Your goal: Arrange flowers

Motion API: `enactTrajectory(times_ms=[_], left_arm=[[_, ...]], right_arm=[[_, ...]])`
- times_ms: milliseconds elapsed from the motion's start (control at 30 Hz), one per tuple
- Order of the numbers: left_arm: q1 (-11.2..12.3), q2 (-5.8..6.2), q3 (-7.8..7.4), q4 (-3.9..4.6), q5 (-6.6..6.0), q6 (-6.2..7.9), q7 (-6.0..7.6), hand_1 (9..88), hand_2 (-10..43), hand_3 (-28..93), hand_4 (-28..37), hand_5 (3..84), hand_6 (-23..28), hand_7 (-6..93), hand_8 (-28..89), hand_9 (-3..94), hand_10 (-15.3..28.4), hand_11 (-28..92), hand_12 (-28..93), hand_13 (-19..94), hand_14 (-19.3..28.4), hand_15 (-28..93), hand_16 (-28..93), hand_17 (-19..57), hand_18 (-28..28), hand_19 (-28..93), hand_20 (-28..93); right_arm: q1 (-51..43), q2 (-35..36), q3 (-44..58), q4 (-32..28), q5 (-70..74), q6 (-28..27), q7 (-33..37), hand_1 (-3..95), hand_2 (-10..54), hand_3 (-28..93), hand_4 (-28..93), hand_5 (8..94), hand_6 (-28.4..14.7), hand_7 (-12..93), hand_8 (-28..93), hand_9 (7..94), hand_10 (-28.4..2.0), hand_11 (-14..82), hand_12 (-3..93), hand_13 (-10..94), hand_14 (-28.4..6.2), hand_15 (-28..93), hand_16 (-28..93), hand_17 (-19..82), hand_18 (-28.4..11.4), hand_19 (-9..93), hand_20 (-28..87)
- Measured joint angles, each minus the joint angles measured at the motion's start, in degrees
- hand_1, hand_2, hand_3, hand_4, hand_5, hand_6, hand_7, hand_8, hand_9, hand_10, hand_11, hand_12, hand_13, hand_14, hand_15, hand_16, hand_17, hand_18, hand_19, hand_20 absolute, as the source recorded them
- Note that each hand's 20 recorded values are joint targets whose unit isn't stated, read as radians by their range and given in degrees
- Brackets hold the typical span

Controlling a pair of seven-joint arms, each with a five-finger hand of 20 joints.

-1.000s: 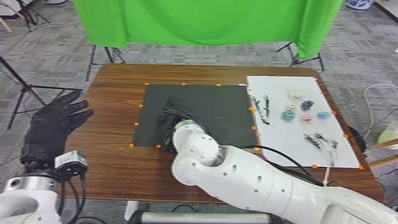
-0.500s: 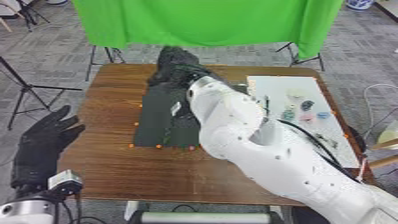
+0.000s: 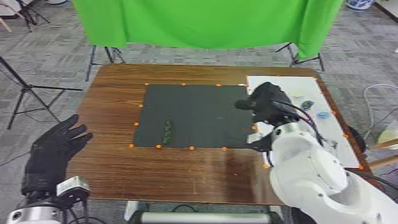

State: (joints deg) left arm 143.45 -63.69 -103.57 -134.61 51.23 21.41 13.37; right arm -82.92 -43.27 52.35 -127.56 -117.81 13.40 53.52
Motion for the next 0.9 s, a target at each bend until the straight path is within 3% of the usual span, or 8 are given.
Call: enactTrajectory(times_ms=[333,567,900], left_arm=[[-0.13,0.09,0.9,0.02,0.1,-0.03,-0.16,24.7,5.6,83,-21.3,38.9,10.2,16.7,-11,35.0,19.3,28,9,26,26.1,53,-11,-9.1,22.6,61,1],[0.08,0.17,0.93,0.01,0.04,0.03,0.16,24.7,5.8,83,-21.3,38.8,10.1,16.8,-11,35.0,19.4,28,8,26,26.1,53,-11,-9.2,22.6,61,1],[-0.02,0.19,1.11,0.01,0.11,-0.04,-0.11,24.7,5.7,83,-21.4,38.8,10.1,16.8,-11,35.0,19.5,28,9,26,26.2,53,-11,-9.2,22.6,61,1]], right_arm=[[-18.64,10.88,13.67,-1.57,-2.06,0.56,7.47,29.7,-9.5,83,-27,56.8,-7.6,24,-16,67.3,-19.4,40.4,17.0,68,-13.2,76,14,37,-23.2,90,-7],[-28.73,12.39,23.39,-2.29,-4.79,0.48,12.3,31.1,-9.5,83,-28,59.5,-9.5,21,-14,68.4,-20.0,39.9,16.5,69,-12.6,77,13,38,-23.4,91,-10],[-35.65,12.62,26.61,-1.09,-6.29,-0.21,16.38,33.0,-9.5,82,-28,62.1,-11.0,18,-12,68.9,-20.8,39.3,15.6,70,-12.2,77,12,39,-23.2,92,-12]])
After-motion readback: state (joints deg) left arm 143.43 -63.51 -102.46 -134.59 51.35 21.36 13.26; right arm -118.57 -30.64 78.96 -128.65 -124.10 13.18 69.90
